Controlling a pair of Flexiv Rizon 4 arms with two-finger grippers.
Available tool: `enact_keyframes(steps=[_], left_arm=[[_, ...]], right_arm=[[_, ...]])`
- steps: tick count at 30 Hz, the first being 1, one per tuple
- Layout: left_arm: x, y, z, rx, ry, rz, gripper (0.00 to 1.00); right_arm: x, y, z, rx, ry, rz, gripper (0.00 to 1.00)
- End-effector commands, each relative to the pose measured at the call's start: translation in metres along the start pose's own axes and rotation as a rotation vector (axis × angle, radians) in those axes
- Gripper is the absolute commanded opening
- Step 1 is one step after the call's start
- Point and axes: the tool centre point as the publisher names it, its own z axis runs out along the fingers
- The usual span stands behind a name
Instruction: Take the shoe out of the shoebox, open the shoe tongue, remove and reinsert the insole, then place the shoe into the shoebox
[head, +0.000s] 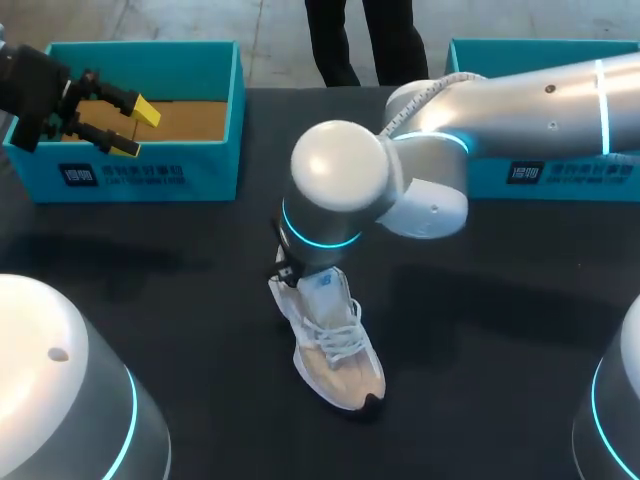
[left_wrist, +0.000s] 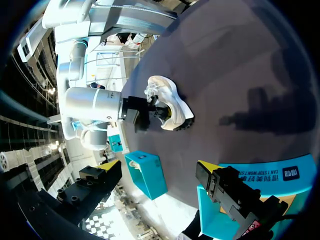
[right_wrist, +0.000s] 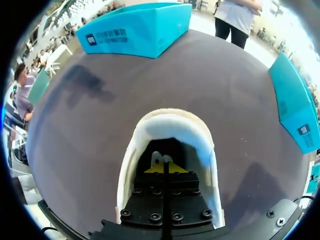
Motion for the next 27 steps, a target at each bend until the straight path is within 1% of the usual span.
enact_keyframes(steps=[1,5,14,16,19,27], left_arm=[[0.0,-0.001,0.0,-0.001,0.002,0.001,1.0],[0.0,-0.001,0.0,-0.001,0.002,0.001,1.0],[0.0,-0.001,0.0,-0.001,0.002,0.001,1.0],[0.0,-0.001,0.0,-0.001,0.002,0.001,1.0],[0.0,-0.001,0.0,-0.001,0.002,0.001,1.0],[0.0,-0.001,0.0,-0.001,0.002,0.001,1.0]], right_arm=[[0.009,0.006,0.014,0.036,-0.013,-0.007,0.0],[0.01,0.001,0.013,0.039,-0.008,-0.003,0.0],[0.006,-0.005,-0.01,0.019,-0.033,0.015,0.0],[0.005,-0.006,-0.02,0.009,-0.04,0.016,0.0],[0.003,-0.006,-0.028,0.006,-0.043,0.014,0.0],[-0.001,-0.008,-0.032,0.025,-0.04,0.006,0.0]])
